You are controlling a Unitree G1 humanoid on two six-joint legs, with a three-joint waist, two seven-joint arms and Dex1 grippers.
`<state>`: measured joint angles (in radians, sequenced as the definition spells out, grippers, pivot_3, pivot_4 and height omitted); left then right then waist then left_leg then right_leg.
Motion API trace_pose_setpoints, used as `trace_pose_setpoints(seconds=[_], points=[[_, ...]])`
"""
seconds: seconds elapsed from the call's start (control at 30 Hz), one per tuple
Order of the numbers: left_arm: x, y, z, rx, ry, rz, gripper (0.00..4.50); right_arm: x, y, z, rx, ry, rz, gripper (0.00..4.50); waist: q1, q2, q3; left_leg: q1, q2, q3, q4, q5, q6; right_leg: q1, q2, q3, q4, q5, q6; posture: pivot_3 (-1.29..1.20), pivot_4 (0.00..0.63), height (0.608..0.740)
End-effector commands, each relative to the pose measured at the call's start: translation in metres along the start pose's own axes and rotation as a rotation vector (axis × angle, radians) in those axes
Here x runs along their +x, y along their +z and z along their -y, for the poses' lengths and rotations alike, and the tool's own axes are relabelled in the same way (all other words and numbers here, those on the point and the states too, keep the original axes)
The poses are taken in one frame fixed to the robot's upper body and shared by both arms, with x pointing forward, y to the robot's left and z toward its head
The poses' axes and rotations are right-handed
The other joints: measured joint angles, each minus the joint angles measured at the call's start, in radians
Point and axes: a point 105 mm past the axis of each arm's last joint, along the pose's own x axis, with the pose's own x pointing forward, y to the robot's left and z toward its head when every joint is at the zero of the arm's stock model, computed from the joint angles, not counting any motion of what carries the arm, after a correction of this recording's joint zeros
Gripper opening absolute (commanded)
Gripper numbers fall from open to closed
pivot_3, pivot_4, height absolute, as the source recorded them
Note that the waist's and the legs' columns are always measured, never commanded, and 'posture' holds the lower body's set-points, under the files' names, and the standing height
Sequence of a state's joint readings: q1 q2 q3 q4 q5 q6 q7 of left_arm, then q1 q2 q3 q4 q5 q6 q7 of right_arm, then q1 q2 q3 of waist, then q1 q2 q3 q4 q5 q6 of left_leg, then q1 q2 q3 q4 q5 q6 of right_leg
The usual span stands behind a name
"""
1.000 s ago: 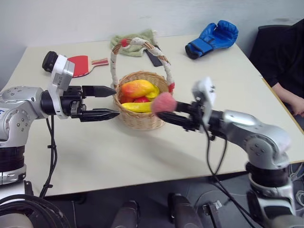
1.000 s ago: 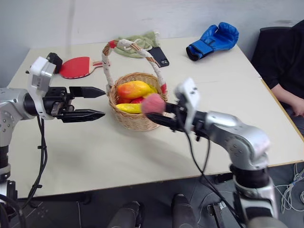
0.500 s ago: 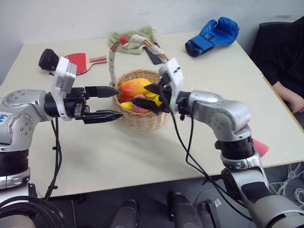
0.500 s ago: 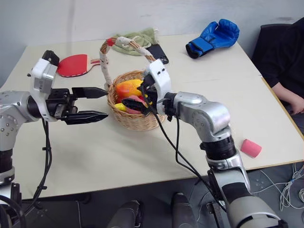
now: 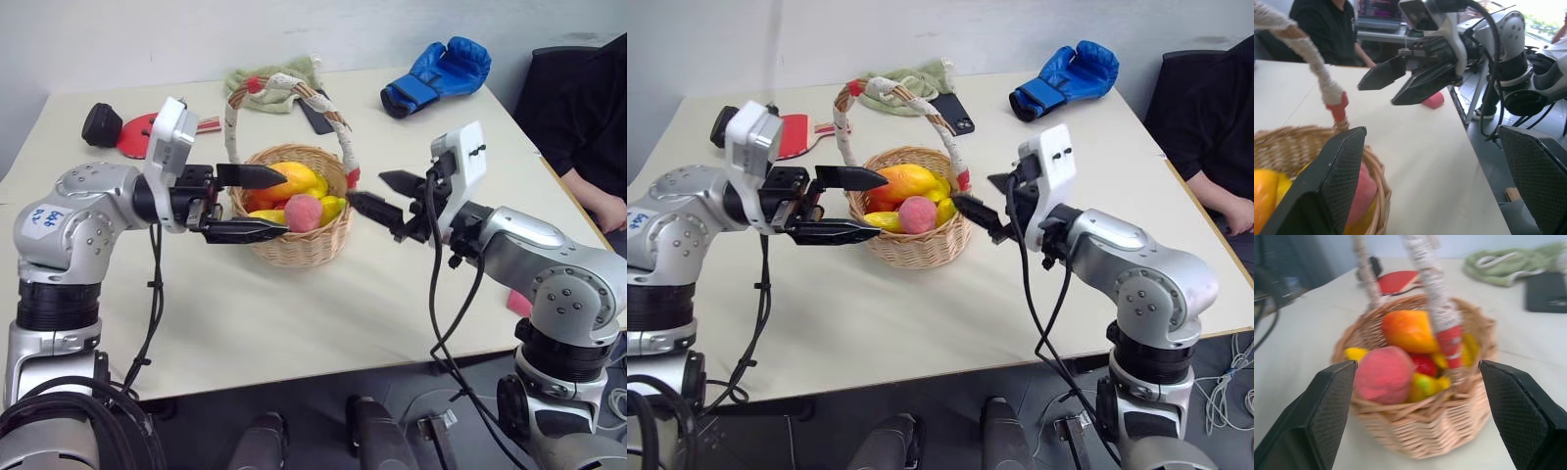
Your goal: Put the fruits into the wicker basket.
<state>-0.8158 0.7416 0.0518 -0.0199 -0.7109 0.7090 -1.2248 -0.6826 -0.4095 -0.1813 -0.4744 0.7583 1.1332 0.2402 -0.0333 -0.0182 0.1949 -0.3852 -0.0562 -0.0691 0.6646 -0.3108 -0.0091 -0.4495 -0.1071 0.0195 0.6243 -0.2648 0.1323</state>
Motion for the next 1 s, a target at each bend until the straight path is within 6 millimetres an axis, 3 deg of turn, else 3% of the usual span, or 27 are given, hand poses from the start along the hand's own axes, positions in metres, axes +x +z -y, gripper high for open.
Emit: trace_pose_setpoints(seconds=[0.03,0.33,0.43,0.63,0.77,0.87,1.0], points=[[0.004,0.010,0.000,0.041,-0.017,0.011,4.50,0.013,0.006,0.008,-0.020,-0.055,0.055,4.14,0.002,0.000,0.000,0.000,0.000,0.000,0.000,0.000,0.000,0.000,0.000,0.000,0.000,0.000,0.000,0.00,0.150,0.740],[-0.002,0.009,-0.001,0.049,0.028,0.004,4.50,0.044,0.002,0.015,-0.039,-0.056,0.066,4.14,0.003,0.000,0.000,0.000,0.000,0.000,0.001,0.000,0.000,0.000,-0.001,0.000,0.000,0.000,0.000,0.00,0.150,0.740],[-0.005,0.008,-0.001,0.051,0.052,-0.002,4.50,0.047,0.001,0.012,-0.034,-0.023,0.071,3.54,0.003,0.000,0.000,-0.001,0.000,-0.001,0.000,0.000,0.000,0.000,-0.002,-0.001,0.000,0.000,0.000,0.00,0.150,0.740],[-0.010,0.008,-0.006,0.059,0.101,0.004,4.50,0.045,0.002,-0.001,-0.038,0.055,0.079,1.48,0.004,0.000,0.000,-0.001,0.000,-0.001,0.001,0.000,0.000,0.000,-0.002,-0.001,0.000,0.000,0.000,0.00,0.150,0.740],[-0.009,0.009,-0.009,0.065,0.109,0.010,4.50,0.036,0.003,0.003,-0.066,0.039,0.085,0.24,0.003,0.000,0.000,-0.001,0.000,-0.001,0.001,0.000,0.000,0.000,-0.002,-0.001,0.000,0.000,0.000,0.00,0.150,0.740],[-0.006,0.010,-0.010,0.069,0.099,0.020,4.50,0.018,0.013,0.018,-0.105,-0.037,0.115,0.20,0.005,0.000,0.000,-0.001,0.000,-0.001,0.001,0.000,0.000,0.000,-0.002,-0.001,0.000,0.000,0.000,0.00,0.150,0.740],[0.000,0.013,-0.010,0.080,0.076,0.038,4.50,-0.026,0.031,0.049,-0.172,-0.194,0.154,0.20,0.018,0.000,0.000,-0.002,-0.002,-0.002,0.002,0.000,0.001,0.000,-0.003,-0.003,-0.001,0.000,0.000,0.00,0.150,0.740]])
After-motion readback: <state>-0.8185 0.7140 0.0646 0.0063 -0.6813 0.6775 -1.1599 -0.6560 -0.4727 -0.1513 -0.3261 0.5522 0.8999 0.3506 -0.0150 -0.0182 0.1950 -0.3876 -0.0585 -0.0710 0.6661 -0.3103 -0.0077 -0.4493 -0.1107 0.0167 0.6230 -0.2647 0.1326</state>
